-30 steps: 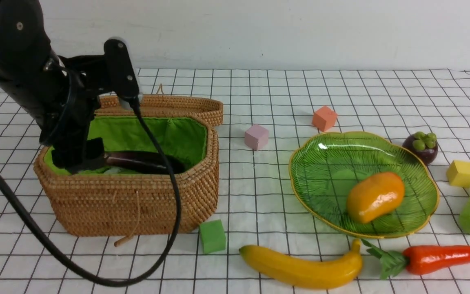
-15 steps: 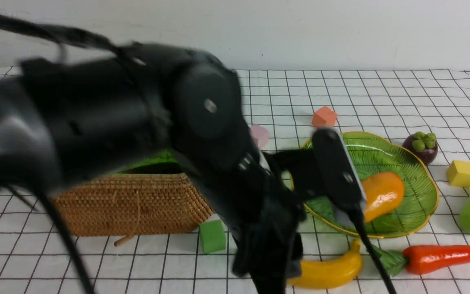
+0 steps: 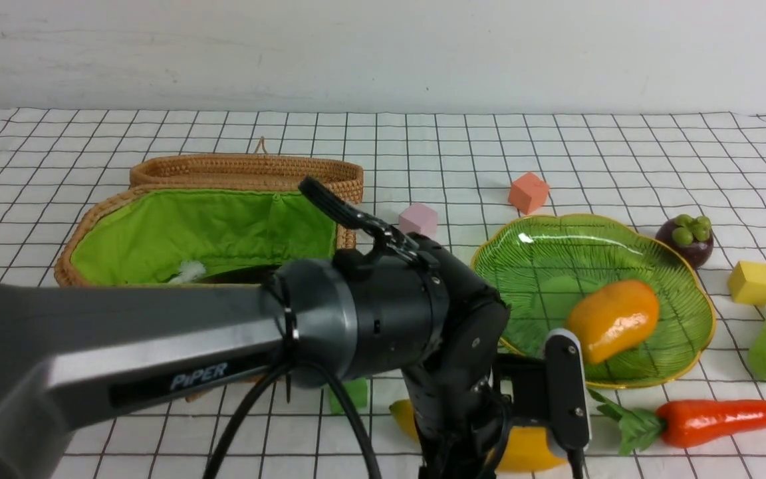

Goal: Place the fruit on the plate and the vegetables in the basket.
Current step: Use the left arm to grab a banana and put it into the right plate, then use the right arm to grab a carrot and put it into the left basket

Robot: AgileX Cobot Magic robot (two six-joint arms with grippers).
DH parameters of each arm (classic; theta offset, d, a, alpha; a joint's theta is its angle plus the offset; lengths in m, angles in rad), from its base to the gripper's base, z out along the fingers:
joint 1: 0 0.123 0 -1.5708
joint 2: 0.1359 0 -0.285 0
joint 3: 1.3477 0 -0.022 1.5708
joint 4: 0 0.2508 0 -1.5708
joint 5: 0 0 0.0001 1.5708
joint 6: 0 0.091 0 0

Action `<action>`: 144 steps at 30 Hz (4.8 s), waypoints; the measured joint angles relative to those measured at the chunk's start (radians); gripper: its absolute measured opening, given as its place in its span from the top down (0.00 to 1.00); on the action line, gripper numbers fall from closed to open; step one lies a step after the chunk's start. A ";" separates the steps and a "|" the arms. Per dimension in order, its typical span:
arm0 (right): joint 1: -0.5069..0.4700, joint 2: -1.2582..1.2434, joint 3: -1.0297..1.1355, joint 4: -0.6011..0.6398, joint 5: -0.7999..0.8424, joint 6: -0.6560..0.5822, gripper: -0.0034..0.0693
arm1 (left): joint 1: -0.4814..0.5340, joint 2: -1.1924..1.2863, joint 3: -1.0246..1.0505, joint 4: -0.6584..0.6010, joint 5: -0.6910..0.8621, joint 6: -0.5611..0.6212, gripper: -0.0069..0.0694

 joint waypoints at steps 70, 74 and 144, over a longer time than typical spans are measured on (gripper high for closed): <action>0.000 0.000 0.000 0.022 0.000 0.000 0.80 | 0.182 0.344 -0.880 -0.263 0.177 -0.066 0.51; 0.000 0.000 0.000 0.022 0.000 0.001 0.80 | 0.183 0.459 -0.970 -0.301 0.124 -0.070 0.51; -0.316 1.055 0.000 -0.137 -0.283 -0.860 0.60 | 0.182 -1.465 0.589 -0.188 0.028 -0.699 0.93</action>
